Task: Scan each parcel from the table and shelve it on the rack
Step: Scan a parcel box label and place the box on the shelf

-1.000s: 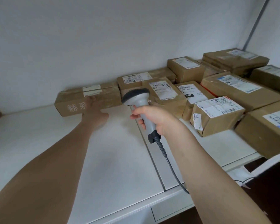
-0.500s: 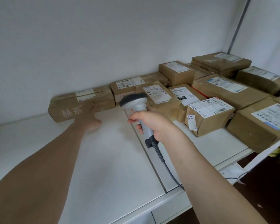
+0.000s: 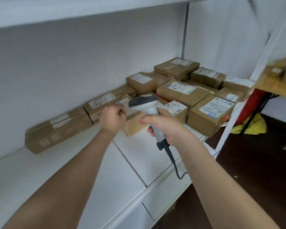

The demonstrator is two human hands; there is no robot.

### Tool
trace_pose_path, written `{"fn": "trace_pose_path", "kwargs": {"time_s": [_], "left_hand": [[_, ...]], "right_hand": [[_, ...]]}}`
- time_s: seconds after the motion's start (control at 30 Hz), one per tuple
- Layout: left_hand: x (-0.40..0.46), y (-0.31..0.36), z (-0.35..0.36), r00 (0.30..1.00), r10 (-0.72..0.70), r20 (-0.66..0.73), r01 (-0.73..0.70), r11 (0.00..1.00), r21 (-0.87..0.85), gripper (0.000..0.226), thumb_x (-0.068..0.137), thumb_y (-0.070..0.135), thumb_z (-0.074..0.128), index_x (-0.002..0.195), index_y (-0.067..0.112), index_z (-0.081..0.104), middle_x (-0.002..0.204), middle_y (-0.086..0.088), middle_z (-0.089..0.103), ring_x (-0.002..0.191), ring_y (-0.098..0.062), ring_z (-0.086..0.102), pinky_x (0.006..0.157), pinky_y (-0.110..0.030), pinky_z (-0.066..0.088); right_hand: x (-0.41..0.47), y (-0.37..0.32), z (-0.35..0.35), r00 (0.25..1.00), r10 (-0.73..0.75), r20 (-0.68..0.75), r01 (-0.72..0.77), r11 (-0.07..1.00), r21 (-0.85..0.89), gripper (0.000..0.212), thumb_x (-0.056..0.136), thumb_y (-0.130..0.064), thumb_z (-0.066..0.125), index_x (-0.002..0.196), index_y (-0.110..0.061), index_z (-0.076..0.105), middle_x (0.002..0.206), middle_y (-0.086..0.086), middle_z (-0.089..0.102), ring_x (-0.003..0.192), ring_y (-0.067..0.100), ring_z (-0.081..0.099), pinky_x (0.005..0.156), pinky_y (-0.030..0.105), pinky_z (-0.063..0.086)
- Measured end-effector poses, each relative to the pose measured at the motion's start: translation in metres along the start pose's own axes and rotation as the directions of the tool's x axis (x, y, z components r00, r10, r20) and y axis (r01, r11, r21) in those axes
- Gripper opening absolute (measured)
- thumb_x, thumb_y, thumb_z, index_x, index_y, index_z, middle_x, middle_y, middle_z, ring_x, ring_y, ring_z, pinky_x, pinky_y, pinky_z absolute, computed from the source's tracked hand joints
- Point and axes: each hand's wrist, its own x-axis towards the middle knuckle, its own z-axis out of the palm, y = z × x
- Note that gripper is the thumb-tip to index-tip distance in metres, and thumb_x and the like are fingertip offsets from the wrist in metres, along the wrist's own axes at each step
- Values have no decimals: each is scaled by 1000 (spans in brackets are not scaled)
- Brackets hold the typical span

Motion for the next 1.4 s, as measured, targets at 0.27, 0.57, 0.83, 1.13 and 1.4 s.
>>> {"fn": "trace_pose_path", "kwargs": {"time_s": [0.27, 0.57, 0.83, 1.13, 1.4], "left_hand": [[20, 154, 104, 977, 190, 98, -156, 947, -280, 26, 71, 2, 44, 56, 15, 60, 64, -2, 66, 68, -26, 65, 65, -38, 54], [39, 373, 269, 948, 253, 194, -179, 925, -336, 28, 73, -7, 45, 60, 8, 64, 58, -2, 59, 60, -22, 55, 55, -28, 39], [28, 555, 413, 922, 110, 371, 143, 794, -591, 40, 68, -11, 43, 46, 19, 58, 52, -1, 60, 60, -24, 62, 61, -32, 51], [67, 663, 606, 767, 139, 626, 272, 813, -514, 31, 74, -14, 41, 59, 2, 62, 65, -12, 65, 67, -27, 66, 62, -31, 53], [119, 803, 788, 621, 92, 778, 415, 804, -426, 29, 83, -7, 43, 69, 0, 67, 76, -12, 68, 83, -29, 68, 74, -40, 58]], "right_hand": [[-64, -11, -158, 979, -22, -204, 47, 992, 120, 16, 89, -10, 67, 105, -11, 62, 83, 9, 69, 49, 9, 49, 50, 23, 41], [-145, 12, -431, 865, 24, -501, 50, 990, 135, 18, 94, -10, 63, 112, -12, 62, 80, 6, 71, 47, 9, 48, 46, 23, 42], [-197, 7, -628, 642, 59, -765, 151, 968, 202, 24, 94, -10, 62, 118, -11, 59, 85, 9, 67, 48, 9, 48, 47, 22, 43], [-151, 32, -805, 310, -54, -949, 82, 996, -30, 32, 92, -21, 64, 119, -17, 48, 89, 7, 61, 51, 8, 56, 55, 26, 47], [-116, -3, -995, 200, -14, -980, 22, 1000, -10, 17, 94, -18, 62, 109, -18, 53, 77, 12, 56, 44, 9, 52, 47, 21, 43]]}}
